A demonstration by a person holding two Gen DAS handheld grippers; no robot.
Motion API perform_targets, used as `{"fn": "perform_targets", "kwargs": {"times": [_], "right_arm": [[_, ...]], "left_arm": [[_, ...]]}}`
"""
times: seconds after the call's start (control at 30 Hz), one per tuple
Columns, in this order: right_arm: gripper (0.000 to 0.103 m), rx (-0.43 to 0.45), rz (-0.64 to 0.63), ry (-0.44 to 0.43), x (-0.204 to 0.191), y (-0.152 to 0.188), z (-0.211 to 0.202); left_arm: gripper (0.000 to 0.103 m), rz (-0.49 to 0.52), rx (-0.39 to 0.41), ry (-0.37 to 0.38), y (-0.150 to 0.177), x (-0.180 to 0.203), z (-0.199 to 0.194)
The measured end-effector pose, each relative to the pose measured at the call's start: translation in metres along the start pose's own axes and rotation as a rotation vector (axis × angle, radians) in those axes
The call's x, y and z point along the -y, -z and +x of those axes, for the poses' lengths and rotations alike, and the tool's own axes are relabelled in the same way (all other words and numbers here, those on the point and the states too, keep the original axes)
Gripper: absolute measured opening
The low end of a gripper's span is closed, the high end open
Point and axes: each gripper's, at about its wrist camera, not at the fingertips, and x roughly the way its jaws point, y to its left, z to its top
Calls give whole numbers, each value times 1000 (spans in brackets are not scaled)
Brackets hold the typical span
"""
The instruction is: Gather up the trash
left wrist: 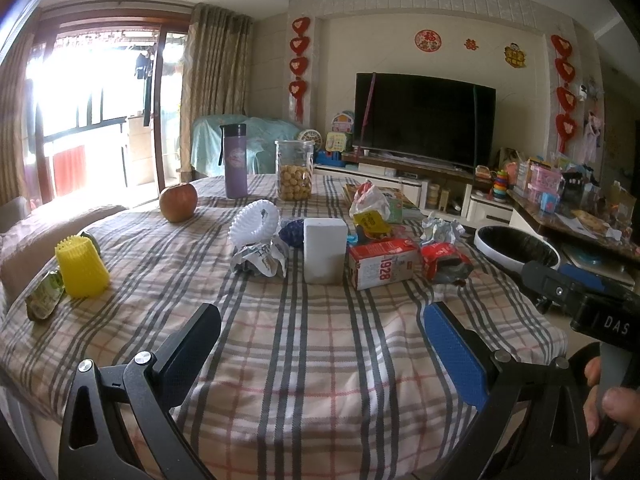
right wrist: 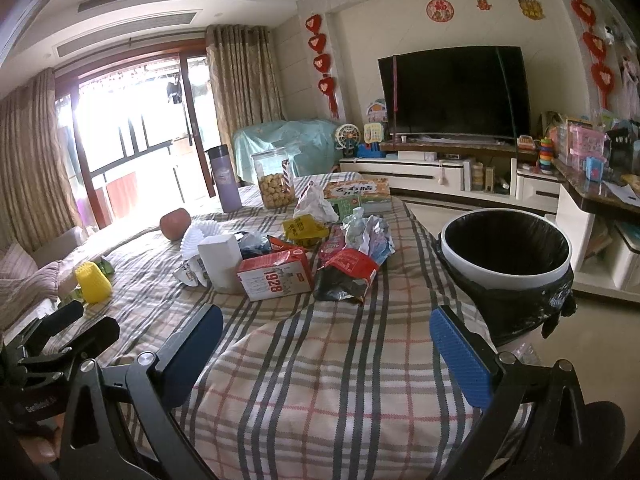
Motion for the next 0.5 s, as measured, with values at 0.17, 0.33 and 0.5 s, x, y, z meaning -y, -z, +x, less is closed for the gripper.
{"fn": "perform_targets", "kwargs": {"times": [0.17,0.33,0.5], "right_arm": [[103,0,2,-1,1,0,0],[103,-9,5,-4,1,1,2],[103,-17,9,-6,4,1,4]], "left_arm": [[102,-6,-6,3,1,0,2],[102,-12,-13,9,3,-3,5],[102,-10,-24,14,4,-3,10]]}}
